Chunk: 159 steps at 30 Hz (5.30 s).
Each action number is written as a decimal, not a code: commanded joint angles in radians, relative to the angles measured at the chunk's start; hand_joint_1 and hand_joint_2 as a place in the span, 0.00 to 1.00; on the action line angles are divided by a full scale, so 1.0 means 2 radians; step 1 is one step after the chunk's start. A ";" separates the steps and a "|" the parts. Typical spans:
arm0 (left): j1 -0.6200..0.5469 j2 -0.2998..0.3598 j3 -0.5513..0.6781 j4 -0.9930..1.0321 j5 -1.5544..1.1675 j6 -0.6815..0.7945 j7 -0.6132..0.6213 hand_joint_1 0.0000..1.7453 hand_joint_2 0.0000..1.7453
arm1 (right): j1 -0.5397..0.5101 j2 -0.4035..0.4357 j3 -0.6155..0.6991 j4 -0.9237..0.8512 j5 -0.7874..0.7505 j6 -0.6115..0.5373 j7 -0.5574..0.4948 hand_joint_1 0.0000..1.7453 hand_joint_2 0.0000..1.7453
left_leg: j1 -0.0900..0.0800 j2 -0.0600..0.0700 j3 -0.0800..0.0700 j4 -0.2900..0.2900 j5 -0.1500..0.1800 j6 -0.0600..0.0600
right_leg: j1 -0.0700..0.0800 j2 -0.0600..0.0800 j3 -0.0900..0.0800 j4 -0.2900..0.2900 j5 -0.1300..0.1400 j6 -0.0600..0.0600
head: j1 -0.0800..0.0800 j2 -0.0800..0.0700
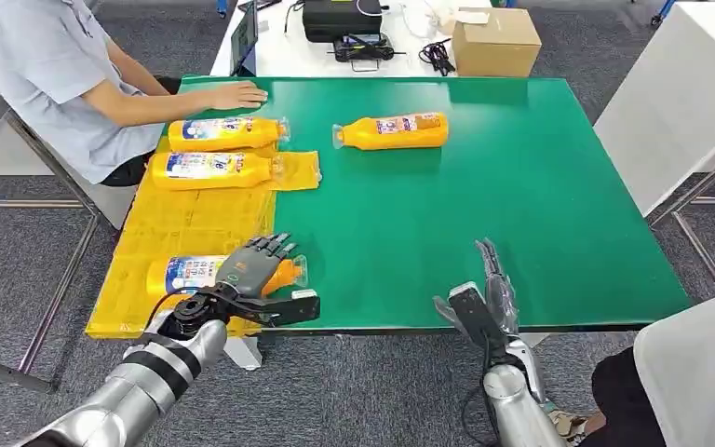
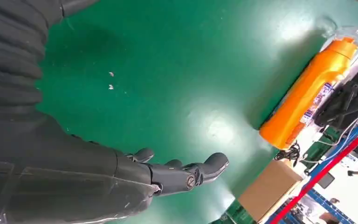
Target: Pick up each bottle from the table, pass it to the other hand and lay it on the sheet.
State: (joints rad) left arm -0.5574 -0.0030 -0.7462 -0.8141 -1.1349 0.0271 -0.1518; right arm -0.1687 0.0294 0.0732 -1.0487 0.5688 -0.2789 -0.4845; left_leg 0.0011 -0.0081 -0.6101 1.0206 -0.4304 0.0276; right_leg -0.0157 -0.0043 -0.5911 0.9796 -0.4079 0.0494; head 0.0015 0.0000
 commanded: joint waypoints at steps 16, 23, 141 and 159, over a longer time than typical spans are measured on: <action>0.133 0.051 0.005 -0.269 0.108 0.045 -0.060 0.00 1.00 | 0.060 0.012 -0.020 -0.115 -0.014 -0.005 -0.012 0.00 1.00 | 0.000 0.002 -0.001 0.000 -0.001 -0.001 | 0.000 0.001 -0.001 0.000 0.000 -0.001 | 0.000 0.000; 0.173 0.016 0.044 -0.287 0.216 0.066 -0.135 0.00 1.00 | 0.064 0.035 -0.039 -0.130 -0.157 0.096 -0.039 0.00 1.00 | 0.000 0.001 -0.001 0.000 -0.001 -0.001 | 0.000 0.001 -0.001 0.000 0.000 -0.001 | 0.000 0.000; 0.212 -0.094 0.045 -0.209 0.528 0.160 -0.129 0.00 1.00 | -0.195 -0.037 0.170 0.242 0.284 -0.042 0.218 0.00 1.00 | 0.000 0.001 0.001 0.000 -0.001 0.000 | 0.000 0.001 0.001 -0.001 -0.001 -0.001 | 0.000 0.000; 0.204 -0.099 0.052 -0.181 0.554 0.144 -0.115 0.00 1.00 | -0.210 -0.034 0.183 0.282 0.289 -0.006 0.220 0.00 1.00 | 0.000 0.001 0.000 0.000 0.000 0.000 | 0.000 0.000 0.000 -0.001 0.000 -0.001 | 0.000 0.000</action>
State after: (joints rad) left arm -0.1003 -0.2087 -0.6363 -1.2737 -0.0381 0.3212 -0.3868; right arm -0.5328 -0.0362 0.3803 -0.6073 1.1349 -0.3273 -0.0484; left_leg 0.0009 -0.0071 -0.6154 1.0208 -0.4294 0.0290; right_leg -0.0157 -0.0041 -0.5961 0.9793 -0.4075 0.0498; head 0.0015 0.0000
